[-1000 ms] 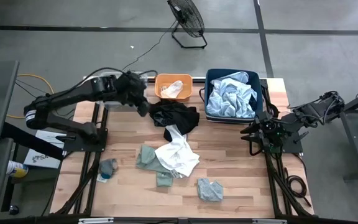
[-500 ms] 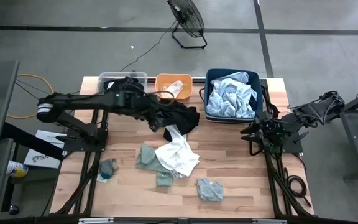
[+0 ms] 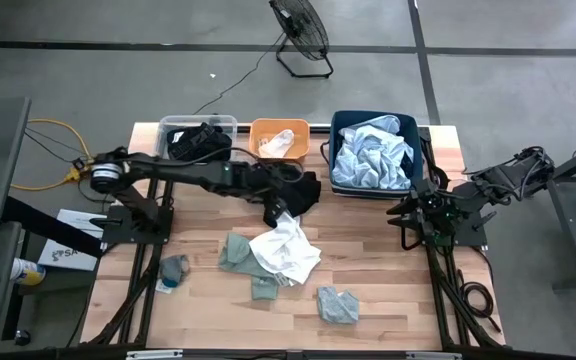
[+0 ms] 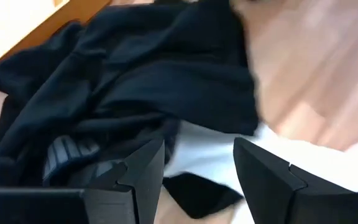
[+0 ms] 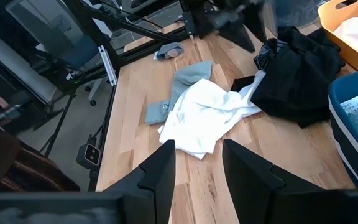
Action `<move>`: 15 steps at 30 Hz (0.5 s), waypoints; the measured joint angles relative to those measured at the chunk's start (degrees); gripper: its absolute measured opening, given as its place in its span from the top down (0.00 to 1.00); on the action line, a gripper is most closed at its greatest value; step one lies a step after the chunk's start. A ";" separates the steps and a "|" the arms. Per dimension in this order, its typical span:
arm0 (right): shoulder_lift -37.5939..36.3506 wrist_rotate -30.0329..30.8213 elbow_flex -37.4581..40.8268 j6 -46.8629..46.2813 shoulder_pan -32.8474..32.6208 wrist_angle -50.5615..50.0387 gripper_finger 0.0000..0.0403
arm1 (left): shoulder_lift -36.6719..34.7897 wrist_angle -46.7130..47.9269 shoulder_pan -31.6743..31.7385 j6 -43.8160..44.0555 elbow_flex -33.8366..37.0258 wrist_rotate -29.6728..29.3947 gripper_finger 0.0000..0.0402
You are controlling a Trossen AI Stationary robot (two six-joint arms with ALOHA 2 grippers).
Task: Pick & Place Cloths
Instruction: Put the black underwear into the transparent bin
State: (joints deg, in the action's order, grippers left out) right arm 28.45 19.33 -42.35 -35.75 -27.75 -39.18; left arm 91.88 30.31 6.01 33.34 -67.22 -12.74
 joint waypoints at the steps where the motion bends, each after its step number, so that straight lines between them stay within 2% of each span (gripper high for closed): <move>1: 0.00 -0.02 0.00 0.00 0.00 0.00 0.69 | 1.01 -0.23 0.09 0.27 0.00 -0.11 0.54; 9: 0.00 -0.01 0.00 0.00 0.00 -0.01 0.69 | 6.80 -1.68 1.87 0.03 -0.02 -1.16 0.50; 12: 0.02 0.00 0.00 0.00 0.00 -0.02 0.69 | 8.08 -4.33 1.90 0.10 -0.02 0.09 0.43; 15: 0.02 -0.02 0.00 0.00 0.00 -0.02 0.69 | 8.54 -6.28 1.87 1.66 -0.02 -1.27 0.31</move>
State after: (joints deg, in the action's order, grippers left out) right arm 28.46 19.31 -42.35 -35.75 -27.75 -39.20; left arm 100.42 24.04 7.88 35.00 -67.24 -14.01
